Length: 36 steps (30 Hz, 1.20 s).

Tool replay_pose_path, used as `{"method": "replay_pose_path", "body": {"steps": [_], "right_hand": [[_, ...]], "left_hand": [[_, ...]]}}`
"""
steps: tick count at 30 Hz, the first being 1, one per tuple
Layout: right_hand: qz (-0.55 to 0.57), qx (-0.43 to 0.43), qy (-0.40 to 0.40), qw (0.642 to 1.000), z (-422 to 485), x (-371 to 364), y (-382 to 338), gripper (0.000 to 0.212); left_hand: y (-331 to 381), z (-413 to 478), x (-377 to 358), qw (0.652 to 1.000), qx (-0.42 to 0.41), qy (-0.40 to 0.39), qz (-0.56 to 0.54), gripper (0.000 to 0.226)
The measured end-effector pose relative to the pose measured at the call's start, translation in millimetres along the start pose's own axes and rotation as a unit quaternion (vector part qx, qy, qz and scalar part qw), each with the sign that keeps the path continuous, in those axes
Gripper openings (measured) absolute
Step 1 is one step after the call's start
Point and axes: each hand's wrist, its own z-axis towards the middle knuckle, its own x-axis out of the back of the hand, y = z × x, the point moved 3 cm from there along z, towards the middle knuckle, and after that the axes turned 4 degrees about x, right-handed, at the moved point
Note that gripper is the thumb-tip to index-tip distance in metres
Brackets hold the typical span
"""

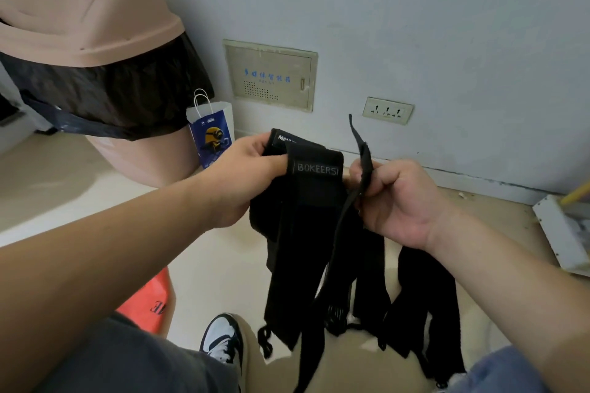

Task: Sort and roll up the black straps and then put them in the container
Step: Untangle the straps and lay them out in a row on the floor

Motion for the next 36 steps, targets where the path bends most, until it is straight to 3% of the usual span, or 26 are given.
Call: {"method": "replay_pose_path", "body": {"steps": [7, 13, 17, 21, 24, 31, 36], "right_hand": [[-0.095, -0.022, -0.05, 0.994, 1, -1, 8, 0.023], [-0.011, 0.036, 0.032, 0.999, 5, -3, 6, 0.031], [0.072, 0.049, 0.036, 0.996, 5, -12, 2, 0.023], [0.016, 0.043, 0.025, 0.999, 10, -13, 3, 0.028], [-0.033, 0.019, 0.067, 0.997, 12, -11, 6, 0.04], [0.042, 0.027, 0.098, 0.994, 5, -6, -2, 0.027], [0.004, 0.041, 0.072, 0.997, 4, -10, -3, 0.037]], "left_hand": [[11, 3, 23, 0.994, -0.017, -0.009, -0.104, 0.044], [7, 6, 38, 0.989, -0.024, -0.056, -0.136, 0.057], [1, 8, 31, 0.994, -0.009, -0.059, -0.095, 0.052], [-3, 12, 32, 0.996, 0.003, -0.031, -0.081, 0.042], [-5, 12, 31, 0.996, 0.013, -0.024, -0.084, 0.038], [-4, 7, 25, 0.988, 0.016, -0.106, -0.108, 0.046], [-1, 8, 22, 0.993, -0.012, -0.056, -0.102, 0.03]]}}
